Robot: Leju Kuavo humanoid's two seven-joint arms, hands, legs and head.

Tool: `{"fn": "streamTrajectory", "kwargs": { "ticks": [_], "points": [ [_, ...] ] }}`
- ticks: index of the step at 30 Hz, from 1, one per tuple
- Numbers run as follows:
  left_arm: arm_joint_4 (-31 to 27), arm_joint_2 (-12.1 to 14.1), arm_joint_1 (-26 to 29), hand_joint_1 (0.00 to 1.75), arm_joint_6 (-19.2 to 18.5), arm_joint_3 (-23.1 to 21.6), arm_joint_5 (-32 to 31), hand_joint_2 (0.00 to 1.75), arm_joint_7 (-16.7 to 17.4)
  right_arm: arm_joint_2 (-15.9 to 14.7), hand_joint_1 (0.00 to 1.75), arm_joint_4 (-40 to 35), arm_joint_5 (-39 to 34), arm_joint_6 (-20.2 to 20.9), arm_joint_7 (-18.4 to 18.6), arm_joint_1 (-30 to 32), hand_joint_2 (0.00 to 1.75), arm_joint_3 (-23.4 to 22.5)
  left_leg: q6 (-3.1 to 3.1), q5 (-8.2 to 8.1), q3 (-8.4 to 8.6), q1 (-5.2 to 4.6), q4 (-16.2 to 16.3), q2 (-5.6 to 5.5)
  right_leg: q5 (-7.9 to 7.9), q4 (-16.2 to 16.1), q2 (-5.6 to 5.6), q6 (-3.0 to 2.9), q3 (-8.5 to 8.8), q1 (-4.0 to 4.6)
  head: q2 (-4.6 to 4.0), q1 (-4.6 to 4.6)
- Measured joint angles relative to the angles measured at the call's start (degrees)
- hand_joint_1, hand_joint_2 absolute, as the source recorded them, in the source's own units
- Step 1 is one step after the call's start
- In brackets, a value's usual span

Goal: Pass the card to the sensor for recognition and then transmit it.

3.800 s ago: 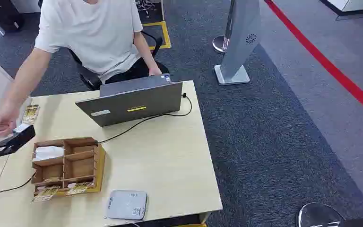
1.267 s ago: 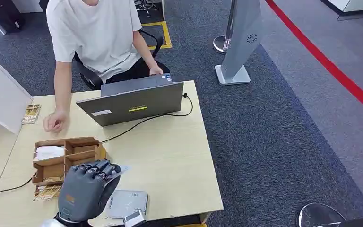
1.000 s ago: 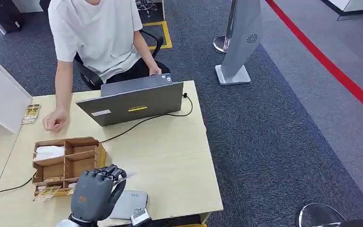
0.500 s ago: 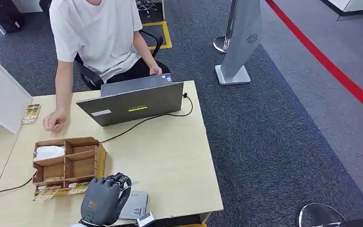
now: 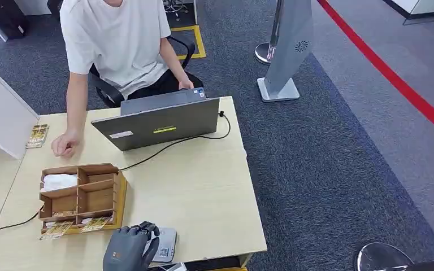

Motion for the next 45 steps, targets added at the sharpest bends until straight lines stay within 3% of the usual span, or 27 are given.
{"fn": "streamTrajectory", "kwargs": {
  "ticks": [10, 31, 36, 38, 41, 45],
  "points": [
    [1.4, 0.5, 1.3, 1.75, 0.0, 0.0, 2.2, 1.75, 2.1, 0.0, 0.00, 0.0, -0.6, -0.2, 0.4, 0.1, 1.75, 0.0, 0.00, 0.00, 0.00, 0.00, 0.0, -0.01, -0.01, 0.0, -0.01, 0.01, 0.00, 0.00, 0.00, 0.02],
    [4.5, 0.3, 1.8, 1.75, 0.1, 0.4, 2.7, 1.75, 2.6, 0.0, 0.00, 0.0, -0.5, -0.2, 0.3, 0.2, 1.75, 0.0, 0.00, -0.01, 0.00, -0.01, 0.0, -0.09, -0.06, 0.0, -0.05, 0.07, 0.07, 0.00, 0.00, 0.02],
    [4.8, -0.9, 1.6, 1.75, 3.8, 1.8, 0.9, 1.75, -0.6, 0.0, 0.00, 0.1, 1.3, -0.1, 0.5, 0.3, 1.75, 0.0, 0.02, 0.03, 0.04, -0.01, 0.0, -0.13, -0.06, 0.0, -0.08, 0.08, 0.08, 0.00, 0.00, 0.00],
    [3.7, -2.0, 0.6, 1.75, 3.3, 3.3, -1.5, 1.75, -2.9, 0.0, 0.00, 0.1, 2.6, 0.0, 0.5, 0.2, 1.75, 0.0, 0.03, 0.07, 0.02, -0.01, 0.0, -0.21, -0.04, 0.0, -0.16, 0.08, 0.06, 0.00, 0.00, 0.00],
    [-2.5, -4.9, -2.7, 1.75, -1.9, 7.2, -6.4, 1.75, -7.0, 0.0, 0.00, 0.2, 5.0, 0.1, 0.5, 0.2, 1.75, 0.0, 0.04, 0.23, -0.05, -0.01, 0.0, -0.40, 0.02, 0.0, -0.30, 0.09, 0.07, 0.00, 0.00, 0.02],
    [-12.1, -6.8, -9.1, 1.75, -5.3, 10.5, -10.2, 1.75, -7.4, 0.0, 0.00, 0.3, 7.4, 0.2, 0.3, 0.1, 1.75, 0.0, 0.03, 0.24, -0.06, 0.00, 0.0, -0.41, 0.06, 0.0, -0.31, 0.05, 0.10, 0.00, 0.00, 0.02]
  ]
}}
